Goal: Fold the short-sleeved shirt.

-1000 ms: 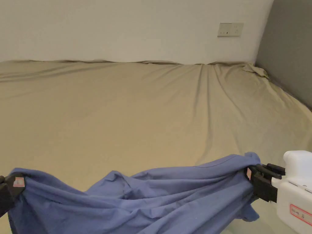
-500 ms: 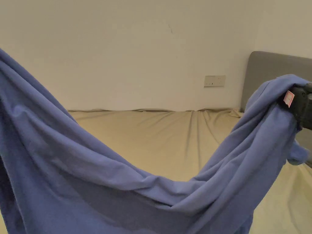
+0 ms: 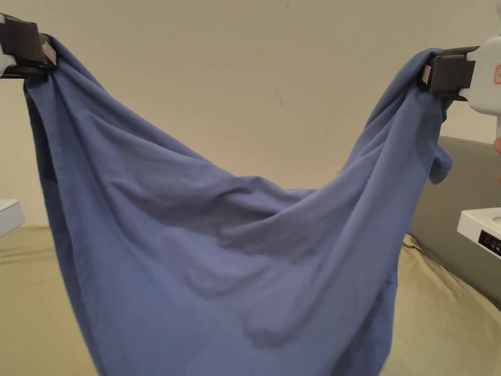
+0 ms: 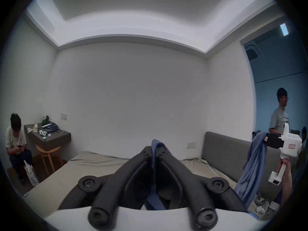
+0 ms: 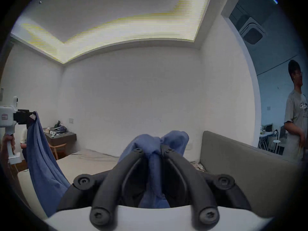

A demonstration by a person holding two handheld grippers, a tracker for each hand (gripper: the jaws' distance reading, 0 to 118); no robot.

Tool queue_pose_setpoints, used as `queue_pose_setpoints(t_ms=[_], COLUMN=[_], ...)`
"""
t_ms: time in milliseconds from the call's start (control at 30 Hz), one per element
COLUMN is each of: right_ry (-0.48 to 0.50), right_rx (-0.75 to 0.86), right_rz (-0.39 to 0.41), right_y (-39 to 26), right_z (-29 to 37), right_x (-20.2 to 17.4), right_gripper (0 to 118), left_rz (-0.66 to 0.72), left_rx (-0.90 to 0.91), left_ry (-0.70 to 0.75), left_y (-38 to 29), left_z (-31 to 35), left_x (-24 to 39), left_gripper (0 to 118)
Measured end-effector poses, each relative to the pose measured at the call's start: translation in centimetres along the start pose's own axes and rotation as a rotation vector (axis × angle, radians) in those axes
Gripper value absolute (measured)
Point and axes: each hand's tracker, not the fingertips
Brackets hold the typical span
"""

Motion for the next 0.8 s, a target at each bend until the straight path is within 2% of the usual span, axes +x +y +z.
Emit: queue_pose_setpoints(t_ms=[167,367,633,800], right_ry=[-0.039,-0.036,-0.057,-0.062], right_rx=[-0.09,-0.262,-0.561,-0.617], right_rz=[0.028,-0.011,-0.052,-0.048], right_y=[-4.3,-16.9,-36.8,-41.6], right_z=[-6.9,-13.2,-16.4,-15.7], right_x=[0.0,-0.3,-0.9,-0.7], right_gripper=[18,18,18,18], left_rz=[-0.069,-0.036,0.074,0.098], left_rx=[-0.068,-0.199,-0.482,-0.518], left_ry=[0.092,0.131,0.17,0.191], left_y=[-4.1,-16.1,-34.4,-38.1], left_z=[-6.7,-12.3,-16.1,-15.4], left_x=[-1.0,-2.7,-5.2,-6.0], left_gripper=[2,2,2,2])
